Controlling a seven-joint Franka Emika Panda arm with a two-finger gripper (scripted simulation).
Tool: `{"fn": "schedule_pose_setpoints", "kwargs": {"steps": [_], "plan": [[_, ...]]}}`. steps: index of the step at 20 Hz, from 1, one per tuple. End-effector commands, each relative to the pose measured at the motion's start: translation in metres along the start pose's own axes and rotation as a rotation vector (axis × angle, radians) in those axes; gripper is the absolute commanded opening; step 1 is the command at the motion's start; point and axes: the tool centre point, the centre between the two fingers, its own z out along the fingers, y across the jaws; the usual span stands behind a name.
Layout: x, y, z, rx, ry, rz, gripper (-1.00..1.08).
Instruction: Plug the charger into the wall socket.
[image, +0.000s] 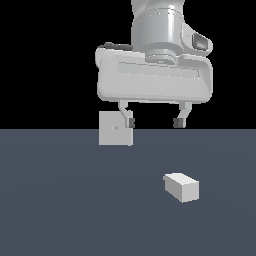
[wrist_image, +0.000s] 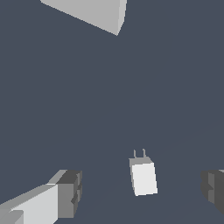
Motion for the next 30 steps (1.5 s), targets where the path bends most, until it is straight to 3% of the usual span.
{"fn": "schedule_pose_setpoints", "kwargs": {"steps": [1,12,30], "plan": [[-0.012,0.005,0.011,0.002,0.012,-0.028,1.00],[-0.040,0.022,0.041,0.012,0.044,-0.101,1.00],[-0.043,0.024,0.058,0.014,0.047,-0.109,1.00]]}}
